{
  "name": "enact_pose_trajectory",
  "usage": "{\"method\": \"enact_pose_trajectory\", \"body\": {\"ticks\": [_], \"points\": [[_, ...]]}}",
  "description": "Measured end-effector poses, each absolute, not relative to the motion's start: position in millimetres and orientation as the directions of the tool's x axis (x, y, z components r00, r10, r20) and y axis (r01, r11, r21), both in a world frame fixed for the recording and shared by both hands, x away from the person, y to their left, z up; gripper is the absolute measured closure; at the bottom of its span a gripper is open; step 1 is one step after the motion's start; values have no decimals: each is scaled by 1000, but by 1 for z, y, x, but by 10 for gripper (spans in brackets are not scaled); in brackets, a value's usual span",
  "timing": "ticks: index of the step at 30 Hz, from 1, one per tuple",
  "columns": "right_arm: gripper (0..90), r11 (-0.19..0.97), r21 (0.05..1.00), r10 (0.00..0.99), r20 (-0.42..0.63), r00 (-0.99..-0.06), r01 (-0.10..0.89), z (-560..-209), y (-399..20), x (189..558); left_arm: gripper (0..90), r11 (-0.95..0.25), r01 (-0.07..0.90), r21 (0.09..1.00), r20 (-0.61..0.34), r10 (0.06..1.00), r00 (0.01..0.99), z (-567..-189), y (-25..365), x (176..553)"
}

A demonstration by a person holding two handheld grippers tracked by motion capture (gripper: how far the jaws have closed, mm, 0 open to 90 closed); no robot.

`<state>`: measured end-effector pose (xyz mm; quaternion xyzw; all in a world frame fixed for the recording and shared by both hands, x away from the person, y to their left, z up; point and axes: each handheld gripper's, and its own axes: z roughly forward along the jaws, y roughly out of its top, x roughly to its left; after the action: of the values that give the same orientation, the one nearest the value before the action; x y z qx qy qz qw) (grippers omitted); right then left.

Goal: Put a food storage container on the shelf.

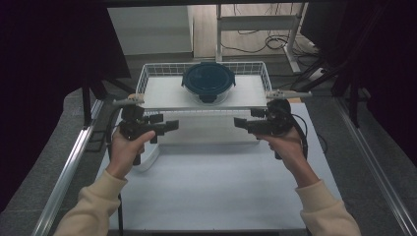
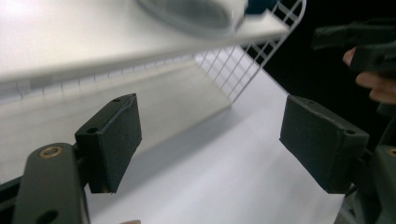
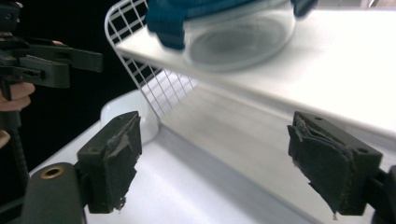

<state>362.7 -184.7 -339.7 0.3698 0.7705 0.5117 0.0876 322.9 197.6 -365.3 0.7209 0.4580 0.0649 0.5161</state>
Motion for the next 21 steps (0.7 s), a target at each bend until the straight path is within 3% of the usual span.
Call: {"method": "enact_pose_trajectory", "body": {"ticks": [14, 21], "points": [[209, 256, 837, 660, 213, -720, 483, -399, -210, 314, 215, -149, 606, 781, -304, 758, 578, -436, 198, 269], [210, 326, 794, 654, 202, -729, 512, -440, -208, 297, 240, -158, 658, 736, -299, 797, 525, -468, 205, 259]]}}
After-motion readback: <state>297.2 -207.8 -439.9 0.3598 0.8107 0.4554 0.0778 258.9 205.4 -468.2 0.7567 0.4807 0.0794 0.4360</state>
